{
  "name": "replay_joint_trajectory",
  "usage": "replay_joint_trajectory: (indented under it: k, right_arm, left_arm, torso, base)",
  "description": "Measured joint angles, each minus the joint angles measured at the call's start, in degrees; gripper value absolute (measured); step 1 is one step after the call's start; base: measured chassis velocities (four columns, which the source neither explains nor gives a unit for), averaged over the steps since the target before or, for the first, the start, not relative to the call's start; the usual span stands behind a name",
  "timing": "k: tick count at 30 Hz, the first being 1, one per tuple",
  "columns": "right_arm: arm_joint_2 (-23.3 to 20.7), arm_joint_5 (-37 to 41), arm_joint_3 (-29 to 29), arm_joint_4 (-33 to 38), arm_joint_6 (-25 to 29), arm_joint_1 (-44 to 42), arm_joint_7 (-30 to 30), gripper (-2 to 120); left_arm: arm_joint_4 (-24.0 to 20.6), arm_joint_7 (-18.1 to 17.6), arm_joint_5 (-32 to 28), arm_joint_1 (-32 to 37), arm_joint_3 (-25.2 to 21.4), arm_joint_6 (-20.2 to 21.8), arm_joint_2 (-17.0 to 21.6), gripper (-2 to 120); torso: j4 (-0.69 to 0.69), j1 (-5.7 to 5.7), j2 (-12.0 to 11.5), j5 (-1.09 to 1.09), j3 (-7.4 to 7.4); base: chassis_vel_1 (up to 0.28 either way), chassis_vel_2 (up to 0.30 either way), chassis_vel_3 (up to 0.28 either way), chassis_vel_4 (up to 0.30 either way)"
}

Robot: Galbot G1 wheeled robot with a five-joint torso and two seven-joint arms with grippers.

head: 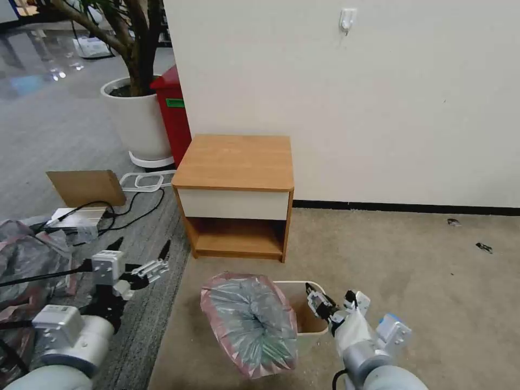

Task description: Pick up the garbage bag from the table and place it over the trash can.

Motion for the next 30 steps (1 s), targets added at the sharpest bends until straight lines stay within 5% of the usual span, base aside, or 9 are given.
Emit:
replay_joint_trajectory:
  k: [6,10,20,30]
  right_arm:
    - [1.1,-0.8,1.0,-0.4,0.0,0.0,-0.3,96]
    - [2.2,-0.8,1.6,-0.8,-0.1,0.4,-0.5,100]
    - [3.2,-1.0,4.1,-0.5,-0.5,0.4,-2.0,100]
    - [2.7,-2.2,7.5,-0.2,-0.8,0.5,-4.6,100]
  left_arm:
    - [0.0,1.5,-0.9,-4.3,7.4,4.3,6.5,100]
    - [0.0,1.6,-0.5,-5.2,12.3,5.8,8.2,100]
    - [4.6,0.2,5.3,-7.4,22.7,7.2,6.8,100]
    - [8.6,-7.9,5.7,-11.0,32.6,11.4,4.9,99]
  torso:
    - [-0.01,0.0,0.0,0.0,0.0]
    - [0.0,0.0,0.0,0.01,0.0]
    - [0.0,0.0,0.0,0.0,0.0]
    - [0.0,0.0,0.0,0.01,0.0]
  base:
    - [0.0,0.0,0.0,0.0]
    - [0.0,0.0,0.0,0.0]
    - [0.0,0.0,0.0,0.0]
    - [0.0,0.0,0.0,0.0]
